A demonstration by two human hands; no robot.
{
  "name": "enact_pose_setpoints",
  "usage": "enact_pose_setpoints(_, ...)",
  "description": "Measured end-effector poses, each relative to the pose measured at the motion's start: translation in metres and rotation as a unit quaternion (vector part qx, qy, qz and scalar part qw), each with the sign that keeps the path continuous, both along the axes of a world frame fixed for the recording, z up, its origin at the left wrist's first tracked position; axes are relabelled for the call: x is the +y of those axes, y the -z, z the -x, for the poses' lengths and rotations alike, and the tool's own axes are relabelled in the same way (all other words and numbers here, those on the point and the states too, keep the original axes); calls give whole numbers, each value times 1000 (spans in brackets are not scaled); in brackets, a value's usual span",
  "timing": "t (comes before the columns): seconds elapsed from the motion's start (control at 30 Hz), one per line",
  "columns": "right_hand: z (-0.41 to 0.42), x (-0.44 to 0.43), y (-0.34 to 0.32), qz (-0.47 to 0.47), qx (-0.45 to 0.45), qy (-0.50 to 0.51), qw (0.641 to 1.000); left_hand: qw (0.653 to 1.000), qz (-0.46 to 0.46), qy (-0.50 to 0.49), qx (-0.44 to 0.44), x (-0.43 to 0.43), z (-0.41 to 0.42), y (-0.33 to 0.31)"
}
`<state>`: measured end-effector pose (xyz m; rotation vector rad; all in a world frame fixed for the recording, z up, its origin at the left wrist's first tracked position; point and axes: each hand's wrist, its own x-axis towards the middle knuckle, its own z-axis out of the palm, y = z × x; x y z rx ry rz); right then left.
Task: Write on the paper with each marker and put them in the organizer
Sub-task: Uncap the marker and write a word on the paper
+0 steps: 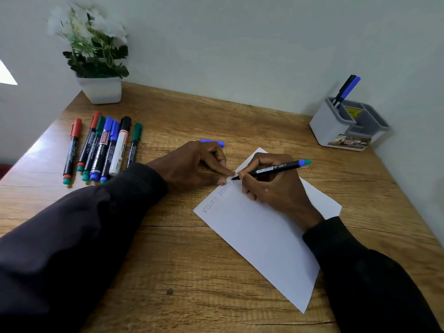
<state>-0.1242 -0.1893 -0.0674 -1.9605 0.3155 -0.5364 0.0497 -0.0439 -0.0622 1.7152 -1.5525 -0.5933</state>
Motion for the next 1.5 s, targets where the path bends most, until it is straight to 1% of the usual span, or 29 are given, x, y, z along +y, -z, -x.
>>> enact_pose_setpoints(0.33, -1, -1, 0, 32, 3, -2, 999, 1000, 0, -1, -13, -1, -1, 1)
enact_pose_setpoints(0.5, -2, -2, 1, 45, 9, 4, 999, 1000, -4, -3, 0, 0, -1, 0)
enact_pose_setpoints(0.73, -2, -1, 1, 38, 0, 19, 999, 1000, 0, -2, 0, -1, -2, 2)
enact_pose_setpoints(1.07, -3, -3, 3, 39, -3, 7, 999, 1000, -2, -1, -10, -1, -4, 3)
enact_pose_setpoints(1.2, -2, -2, 4, -1, -11, 26, 1000, 1000, 7, 1, -19, 0, -3, 3)
enact_pose_setpoints(1.5, -3, 0, 2, -9, -12, 28, 1000, 999, 15, 1, -28, 0, -3, 3)
